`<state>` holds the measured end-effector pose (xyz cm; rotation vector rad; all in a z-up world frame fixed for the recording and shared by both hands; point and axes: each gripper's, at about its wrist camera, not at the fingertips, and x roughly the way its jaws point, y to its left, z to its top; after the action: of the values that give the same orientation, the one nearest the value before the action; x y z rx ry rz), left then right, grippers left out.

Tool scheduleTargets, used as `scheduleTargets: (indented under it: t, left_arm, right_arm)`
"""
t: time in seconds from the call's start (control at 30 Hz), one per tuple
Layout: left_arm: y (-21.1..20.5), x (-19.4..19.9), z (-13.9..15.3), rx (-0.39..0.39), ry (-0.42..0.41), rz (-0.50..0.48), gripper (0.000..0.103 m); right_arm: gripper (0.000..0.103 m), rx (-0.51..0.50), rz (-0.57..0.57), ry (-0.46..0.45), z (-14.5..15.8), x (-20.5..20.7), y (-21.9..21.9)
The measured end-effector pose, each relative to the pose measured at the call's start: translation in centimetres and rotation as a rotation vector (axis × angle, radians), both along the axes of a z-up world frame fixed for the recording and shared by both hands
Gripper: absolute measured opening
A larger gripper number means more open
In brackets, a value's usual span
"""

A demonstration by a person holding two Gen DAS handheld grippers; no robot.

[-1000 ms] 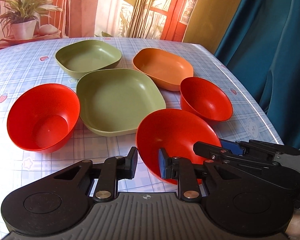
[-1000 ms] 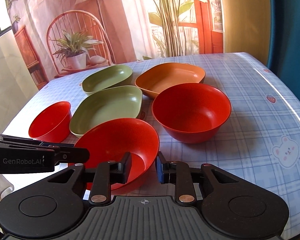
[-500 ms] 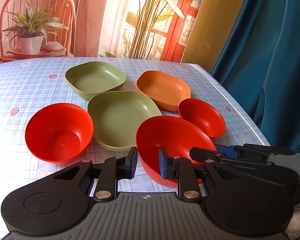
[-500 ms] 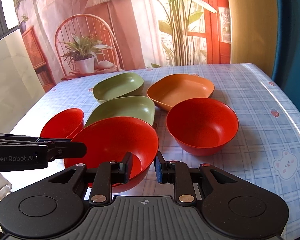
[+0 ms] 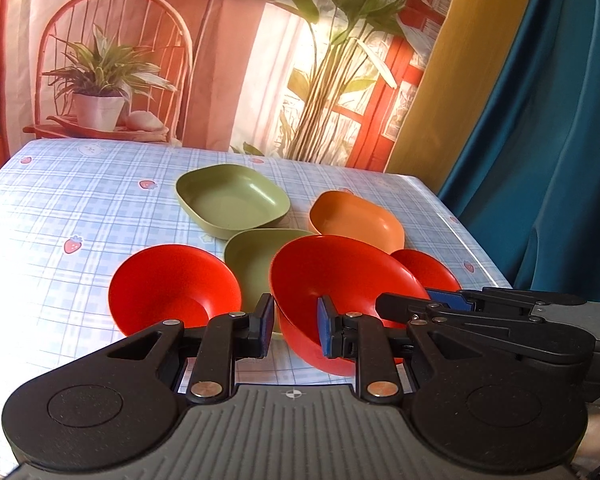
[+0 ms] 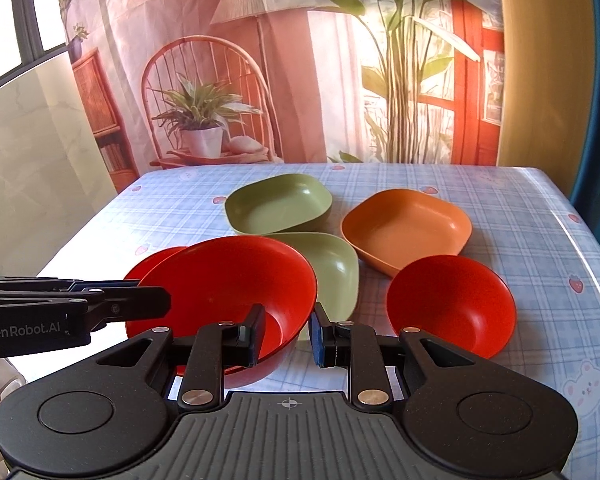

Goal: Organize plates and bowls

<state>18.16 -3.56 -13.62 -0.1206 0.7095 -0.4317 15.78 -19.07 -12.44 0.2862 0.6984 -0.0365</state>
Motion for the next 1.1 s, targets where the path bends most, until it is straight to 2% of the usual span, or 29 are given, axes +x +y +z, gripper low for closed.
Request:
scheduleTargets:
  t: [0.33, 0.6, 0.93, 1.1]
  left_arm:
    - [3.6, 1.2, 0.5, -0.042, 0.007, 0.113, 0.024]
    - [6.2, 3.3, 0.2, -0.028, 0.026, 0.191, 0.024]
    - [7.4, 5.2, -1.5, -0.004, 0.061, 0.213, 0.024]
    - [7.2, 5.8, -2.7, 0.036, 0.074, 0.201, 0.024]
  right_arm:
    - [0.022, -0.034, 0.104, -0.023, 1.2, 4.6, 3.2]
    - [0.022, -0.055, 0.173, -0.025, 0.5, 8.5, 6.1]
    - [0.022, -0.067, 0.218, 0.018, -2.0, 11.1, 7.7]
    - [0.022, -0.069, 0.221, 0.037, -3.1, 11.7, 7.7]
